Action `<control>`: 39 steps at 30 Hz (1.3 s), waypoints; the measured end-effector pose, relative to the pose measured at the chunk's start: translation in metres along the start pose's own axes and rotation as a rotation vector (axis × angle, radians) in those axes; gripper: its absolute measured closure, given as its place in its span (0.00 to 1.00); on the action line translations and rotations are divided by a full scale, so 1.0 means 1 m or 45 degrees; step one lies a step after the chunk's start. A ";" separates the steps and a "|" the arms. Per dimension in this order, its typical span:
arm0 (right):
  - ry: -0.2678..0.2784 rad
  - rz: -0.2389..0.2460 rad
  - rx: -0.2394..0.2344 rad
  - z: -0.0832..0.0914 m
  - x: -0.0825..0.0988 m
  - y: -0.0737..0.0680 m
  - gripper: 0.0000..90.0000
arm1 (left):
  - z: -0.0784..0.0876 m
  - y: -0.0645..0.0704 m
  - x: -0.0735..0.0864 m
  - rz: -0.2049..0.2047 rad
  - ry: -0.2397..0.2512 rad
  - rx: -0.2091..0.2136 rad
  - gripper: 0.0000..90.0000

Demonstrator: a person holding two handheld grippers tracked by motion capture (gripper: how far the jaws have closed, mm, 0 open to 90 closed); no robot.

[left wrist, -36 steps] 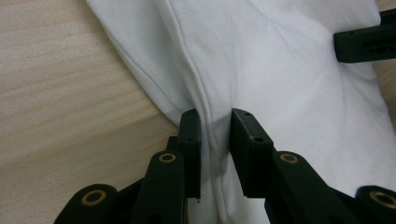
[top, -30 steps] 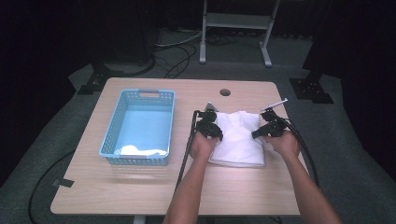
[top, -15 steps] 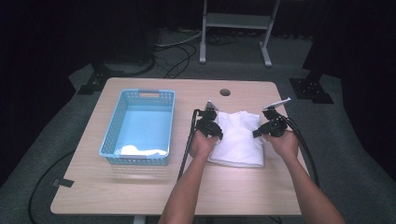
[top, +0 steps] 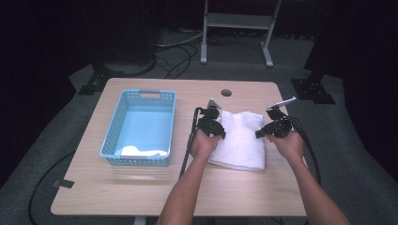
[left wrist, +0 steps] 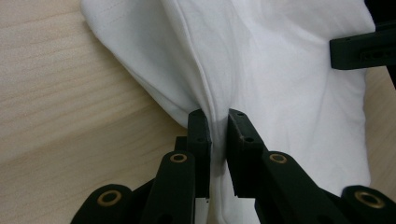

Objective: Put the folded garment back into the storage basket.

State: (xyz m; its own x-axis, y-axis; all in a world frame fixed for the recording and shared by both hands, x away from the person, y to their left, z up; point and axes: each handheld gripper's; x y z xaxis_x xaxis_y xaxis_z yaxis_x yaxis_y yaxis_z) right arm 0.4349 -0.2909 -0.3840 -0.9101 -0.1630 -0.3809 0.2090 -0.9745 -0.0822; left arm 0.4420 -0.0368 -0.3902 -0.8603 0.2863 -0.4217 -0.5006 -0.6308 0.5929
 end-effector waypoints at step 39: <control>0.127 -0.070 -0.110 0.080 -0.015 -0.011 0.93 | 0.076 0.046 -0.023 -0.091 0.049 0.010 0.90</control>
State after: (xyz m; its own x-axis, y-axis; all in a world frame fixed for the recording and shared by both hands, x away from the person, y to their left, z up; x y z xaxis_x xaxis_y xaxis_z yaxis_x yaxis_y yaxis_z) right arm 0.4179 -0.2898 -0.3040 -0.8819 -0.0890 -0.4629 0.1933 -0.9639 -0.1829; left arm 0.4319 -0.0172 -0.3006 -0.8183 0.3020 -0.4891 -0.5611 -0.6042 0.5657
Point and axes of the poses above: each handheld gripper's, and its own axes: z roughly backward along the jaws, x roughly out of its underside, y roughly to its right, and after that the axes turned 14 degrees about x, right-handed
